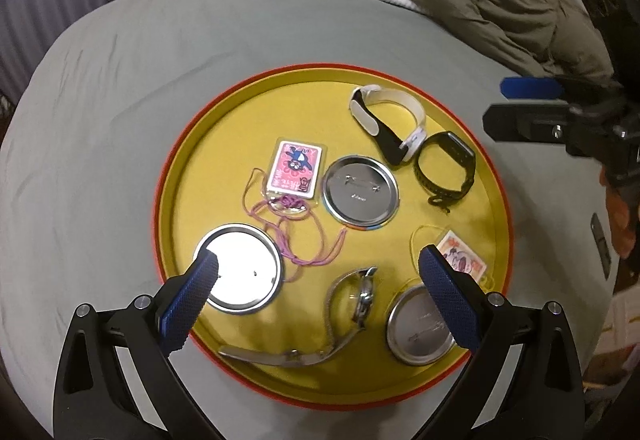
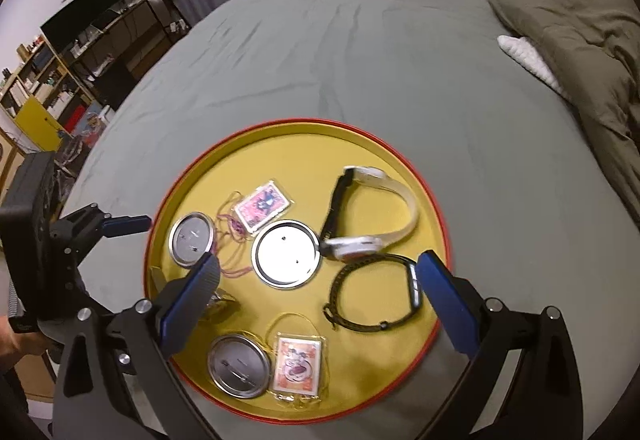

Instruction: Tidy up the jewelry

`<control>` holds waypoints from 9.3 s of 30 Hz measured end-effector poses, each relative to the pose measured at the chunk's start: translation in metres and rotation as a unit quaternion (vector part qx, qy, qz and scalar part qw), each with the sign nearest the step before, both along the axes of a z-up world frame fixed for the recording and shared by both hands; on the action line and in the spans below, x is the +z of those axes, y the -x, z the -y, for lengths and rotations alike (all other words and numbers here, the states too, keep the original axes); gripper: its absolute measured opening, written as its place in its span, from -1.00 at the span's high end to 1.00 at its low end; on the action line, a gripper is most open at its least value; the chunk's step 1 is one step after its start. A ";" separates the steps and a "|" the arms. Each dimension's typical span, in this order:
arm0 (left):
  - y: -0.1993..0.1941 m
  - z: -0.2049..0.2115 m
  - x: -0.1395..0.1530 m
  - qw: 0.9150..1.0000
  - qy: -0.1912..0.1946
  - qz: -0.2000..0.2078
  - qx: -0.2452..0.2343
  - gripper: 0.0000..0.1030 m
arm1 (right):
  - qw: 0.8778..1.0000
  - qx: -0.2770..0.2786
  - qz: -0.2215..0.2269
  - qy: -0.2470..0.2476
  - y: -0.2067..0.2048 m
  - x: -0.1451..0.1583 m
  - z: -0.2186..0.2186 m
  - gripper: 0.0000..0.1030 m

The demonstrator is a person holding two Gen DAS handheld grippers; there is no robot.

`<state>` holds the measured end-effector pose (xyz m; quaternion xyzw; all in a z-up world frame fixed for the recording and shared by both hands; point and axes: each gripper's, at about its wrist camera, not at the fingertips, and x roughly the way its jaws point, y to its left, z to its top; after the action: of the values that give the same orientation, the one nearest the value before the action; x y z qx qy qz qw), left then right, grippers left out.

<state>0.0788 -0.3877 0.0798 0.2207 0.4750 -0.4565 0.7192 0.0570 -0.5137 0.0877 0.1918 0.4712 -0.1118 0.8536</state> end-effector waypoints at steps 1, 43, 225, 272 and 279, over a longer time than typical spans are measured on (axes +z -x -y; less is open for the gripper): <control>0.001 0.000 -0.002 1.000 -0.001 -0.003 0.006 -0.89 | 1.000 0.000 -0.004 0.007 0.001 0.000 0.000 -0.85; 0.026 0.024 -0.068 0.995 -0.055 -0.033 0.076 -0.89 | 0.992 0.003 -0.121 0.031 0.010 -0.081 0.009 -0.85; -0.168 -0.401 -0.033 0.973 0.052 -0.020 0.225 1.00 | 0.990 0.088 -0.111 -0.017 -0.227 -0.064 -0.353 -0.06; -0.024 -0.037 -0.043 0.997 0.020 0.035 0.067 -0.89 | 0.998 -0.051 -0.035 -0.029 -0.043 -0.041 0.021 -0.65; -0.022 -0.025 -0.056 0.998 0.013 0.053 0.018 -0.89 | 0.998 -0.033 -0.049 -0.028 -0.050 -0.058 0.025 -0.64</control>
<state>0.1006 -0.3626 0.0241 0.2266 0.4342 -0.4368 0.7545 0.1073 -0.5390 0.0300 0.2257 0.5088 -0.1360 0.8195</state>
